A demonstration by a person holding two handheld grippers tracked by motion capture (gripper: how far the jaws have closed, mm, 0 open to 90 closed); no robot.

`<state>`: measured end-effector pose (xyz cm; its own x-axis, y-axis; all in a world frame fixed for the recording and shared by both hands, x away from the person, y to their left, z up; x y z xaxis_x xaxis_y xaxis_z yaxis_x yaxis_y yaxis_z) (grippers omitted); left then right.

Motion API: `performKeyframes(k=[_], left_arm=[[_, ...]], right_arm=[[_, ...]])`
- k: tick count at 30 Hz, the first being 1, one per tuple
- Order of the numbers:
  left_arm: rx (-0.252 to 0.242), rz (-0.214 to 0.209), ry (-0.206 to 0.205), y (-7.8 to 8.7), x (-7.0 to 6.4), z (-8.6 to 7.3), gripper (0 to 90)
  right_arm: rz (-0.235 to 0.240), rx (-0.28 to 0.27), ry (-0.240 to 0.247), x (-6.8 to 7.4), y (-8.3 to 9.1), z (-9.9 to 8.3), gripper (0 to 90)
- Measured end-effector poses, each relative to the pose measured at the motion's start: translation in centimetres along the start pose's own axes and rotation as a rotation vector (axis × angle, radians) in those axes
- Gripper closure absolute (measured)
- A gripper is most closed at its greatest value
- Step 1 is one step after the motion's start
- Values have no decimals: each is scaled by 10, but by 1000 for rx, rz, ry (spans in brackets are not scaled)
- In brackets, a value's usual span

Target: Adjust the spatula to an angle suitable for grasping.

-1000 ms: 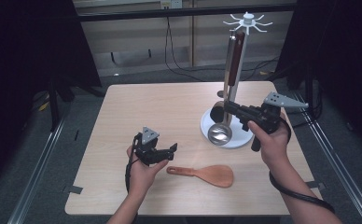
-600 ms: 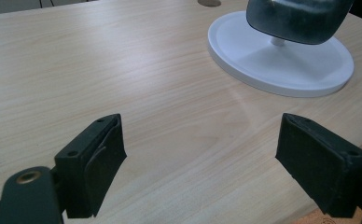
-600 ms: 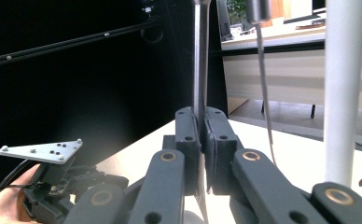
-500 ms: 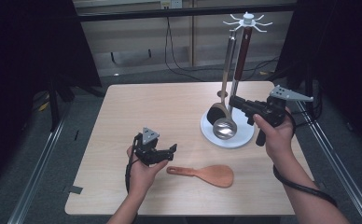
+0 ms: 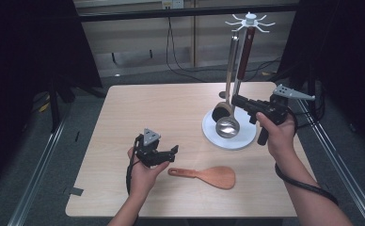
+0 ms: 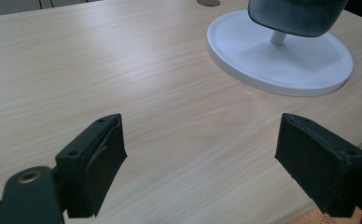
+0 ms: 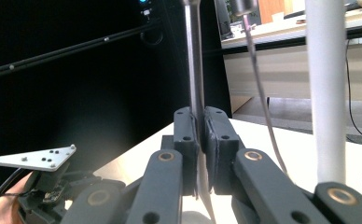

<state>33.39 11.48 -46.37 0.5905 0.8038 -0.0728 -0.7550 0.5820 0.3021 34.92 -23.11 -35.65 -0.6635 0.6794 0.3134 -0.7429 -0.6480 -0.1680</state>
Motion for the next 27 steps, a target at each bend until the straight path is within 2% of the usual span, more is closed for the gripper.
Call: performKeyframes(k=[5, 10, 19, 22, 27], left_arm=[[-1, -4, -2, 0, -1, 0, 155], [4, -8, -10, 0, -1, 0, 155], [5, -8, -17, 0, 0, 0, 156], [4, -6, -11, 0, 0, -1, 156], [2, -7, -8, -1, -1, -2, 157]], right_arm=[[-12, -28, -45, -7, 3, -2, 828], [-55, -50, -75, -13, 4, -4, 810], [-140, -95, -54, -19, 2, -5, 782], [-158, -100, -61, -21, 0, -7, 771], [-161, -104, -48, -20, -2, -7, 740]])
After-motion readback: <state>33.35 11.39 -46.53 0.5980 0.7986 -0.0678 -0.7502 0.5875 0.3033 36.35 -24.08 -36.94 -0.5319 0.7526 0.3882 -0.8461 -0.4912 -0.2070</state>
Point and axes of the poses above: each handheld gripper's, and its own axes: y roughly backward along the jaws, z roughly out of its top, x roughly to its left, the point moved 2 cm from there along -y, roughly forward along the jaws, and after that the axes turned 15 degrees about -x, right-handed, at the moved point
